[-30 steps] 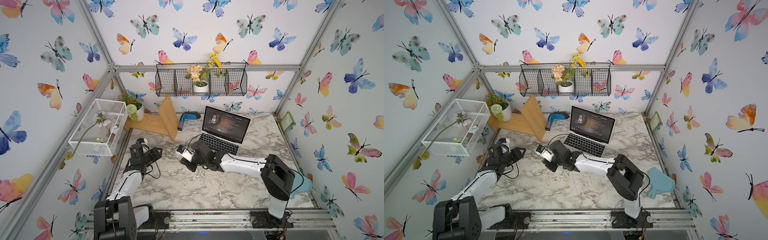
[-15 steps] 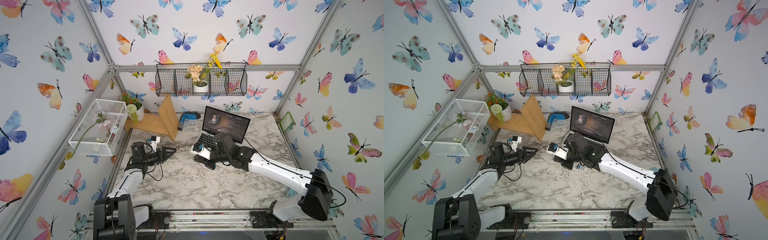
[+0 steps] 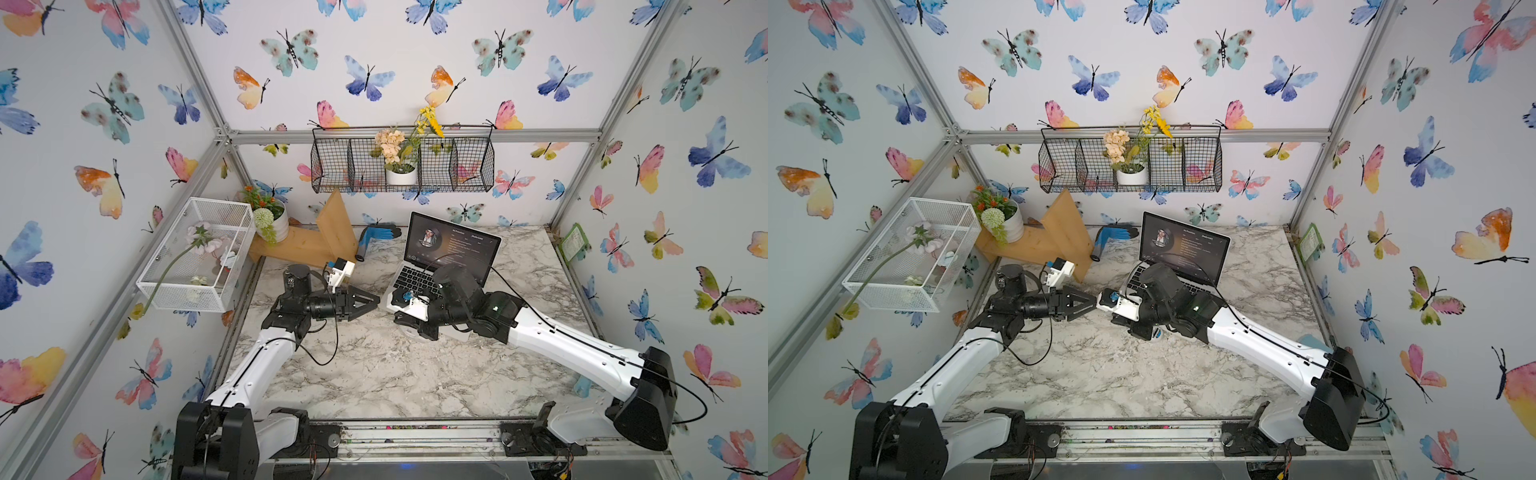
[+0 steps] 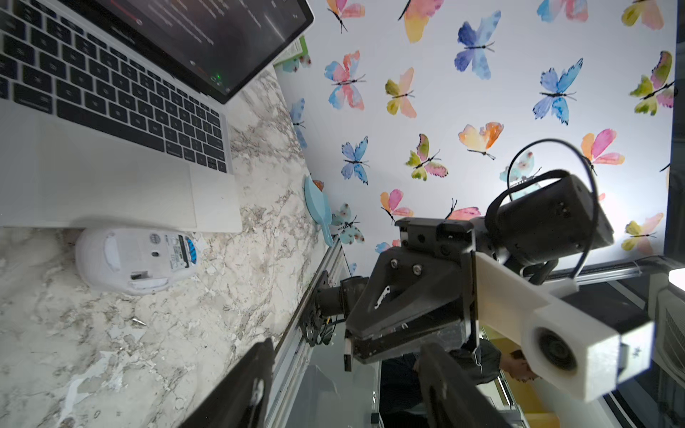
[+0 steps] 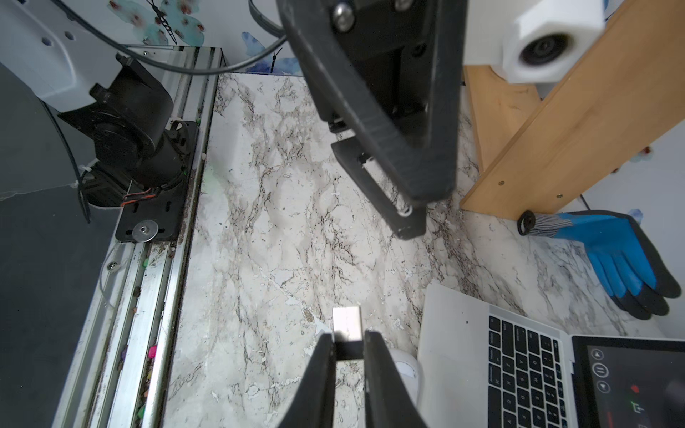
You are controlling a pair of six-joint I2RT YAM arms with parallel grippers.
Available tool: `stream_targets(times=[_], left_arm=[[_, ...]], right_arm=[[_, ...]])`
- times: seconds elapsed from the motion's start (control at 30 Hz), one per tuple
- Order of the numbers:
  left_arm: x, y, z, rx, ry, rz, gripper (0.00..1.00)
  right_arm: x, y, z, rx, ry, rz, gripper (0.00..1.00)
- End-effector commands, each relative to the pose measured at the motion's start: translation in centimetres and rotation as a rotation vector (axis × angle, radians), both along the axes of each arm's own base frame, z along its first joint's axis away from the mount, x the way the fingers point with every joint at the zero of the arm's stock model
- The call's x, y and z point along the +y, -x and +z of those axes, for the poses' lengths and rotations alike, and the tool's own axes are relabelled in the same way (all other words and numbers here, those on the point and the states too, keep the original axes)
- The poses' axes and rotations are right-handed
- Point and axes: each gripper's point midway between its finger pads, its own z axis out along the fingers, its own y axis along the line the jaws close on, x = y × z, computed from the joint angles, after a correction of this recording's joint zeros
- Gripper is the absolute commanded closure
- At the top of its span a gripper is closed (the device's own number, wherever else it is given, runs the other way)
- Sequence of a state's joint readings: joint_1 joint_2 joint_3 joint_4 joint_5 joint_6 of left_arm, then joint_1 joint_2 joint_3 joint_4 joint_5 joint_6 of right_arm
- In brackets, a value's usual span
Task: Remove the wireless mouse receiver from the laptop
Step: Adjust the USB plug.
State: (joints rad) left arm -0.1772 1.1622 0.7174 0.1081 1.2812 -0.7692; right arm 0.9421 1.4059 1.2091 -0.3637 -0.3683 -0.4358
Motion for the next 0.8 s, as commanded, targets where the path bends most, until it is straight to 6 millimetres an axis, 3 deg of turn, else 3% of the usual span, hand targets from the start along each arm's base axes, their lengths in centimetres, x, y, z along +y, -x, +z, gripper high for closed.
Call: stream_targets(times=[0.0,0.2,0.33,0.77], left_arm=[[-1.0,1.2,0.2,0.012,0.008,-0.072,0.34],[-1.5,1.7,0.3,0.002,0.008,-0.094,0.39],[-2.0,2.2,0.4,0.003,0.007,-0.116,0.5],[-3.2,3.4,1.5,-0.016,0.027,-0.152,0.64]], right_arm=[[-0.2,0.6,2.0,-0.019,-0.031,0.031,0.83],[-0.1,0.5,2.7,-0.038,-0.05,0.036,0.83],[-0.1,0.3,2.9,-0.048,-0.054,0.03,0.83],[-0.5,-0.3,2.9,-0.077,-0.046,0.0,0.83]])
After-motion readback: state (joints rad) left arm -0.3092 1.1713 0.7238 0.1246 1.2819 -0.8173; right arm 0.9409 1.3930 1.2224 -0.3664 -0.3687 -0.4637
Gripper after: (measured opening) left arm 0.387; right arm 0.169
